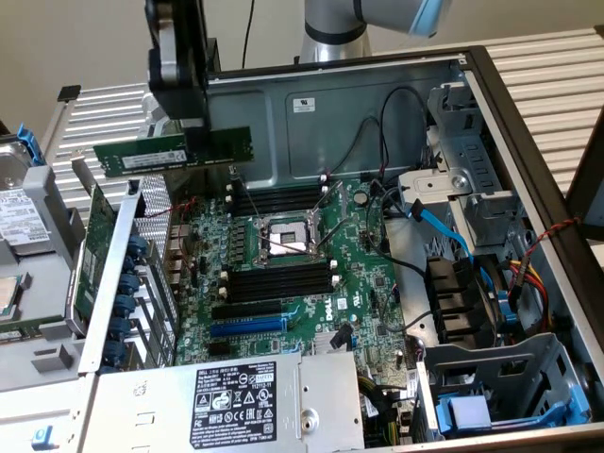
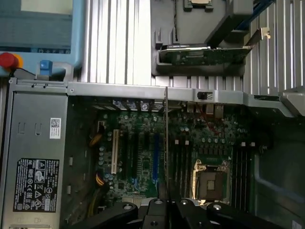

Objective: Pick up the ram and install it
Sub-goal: 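Pick up the ram and move it above insertion slot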

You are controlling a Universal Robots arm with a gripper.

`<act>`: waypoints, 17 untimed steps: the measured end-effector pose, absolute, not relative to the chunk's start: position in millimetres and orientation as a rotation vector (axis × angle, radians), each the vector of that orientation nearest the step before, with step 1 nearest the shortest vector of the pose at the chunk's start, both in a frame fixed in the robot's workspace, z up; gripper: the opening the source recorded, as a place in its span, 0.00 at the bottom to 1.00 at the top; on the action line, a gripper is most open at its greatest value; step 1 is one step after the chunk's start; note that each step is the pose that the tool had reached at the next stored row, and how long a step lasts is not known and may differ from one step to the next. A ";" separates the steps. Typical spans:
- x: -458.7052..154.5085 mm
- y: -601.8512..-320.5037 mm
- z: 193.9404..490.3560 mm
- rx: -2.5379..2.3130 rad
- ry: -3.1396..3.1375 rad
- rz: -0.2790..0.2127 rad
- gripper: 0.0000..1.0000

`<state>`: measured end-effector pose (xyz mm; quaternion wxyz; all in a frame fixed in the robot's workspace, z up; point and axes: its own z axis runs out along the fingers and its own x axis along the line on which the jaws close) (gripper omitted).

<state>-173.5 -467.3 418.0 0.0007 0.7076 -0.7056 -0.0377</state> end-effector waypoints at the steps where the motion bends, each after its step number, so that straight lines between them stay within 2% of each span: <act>1: -169.9 -466.4 417.8 2.223 -2.217 -0.116 0.12; 17: -119.1 -436.1 410.2 2.230 -2.223 -0.097 0.12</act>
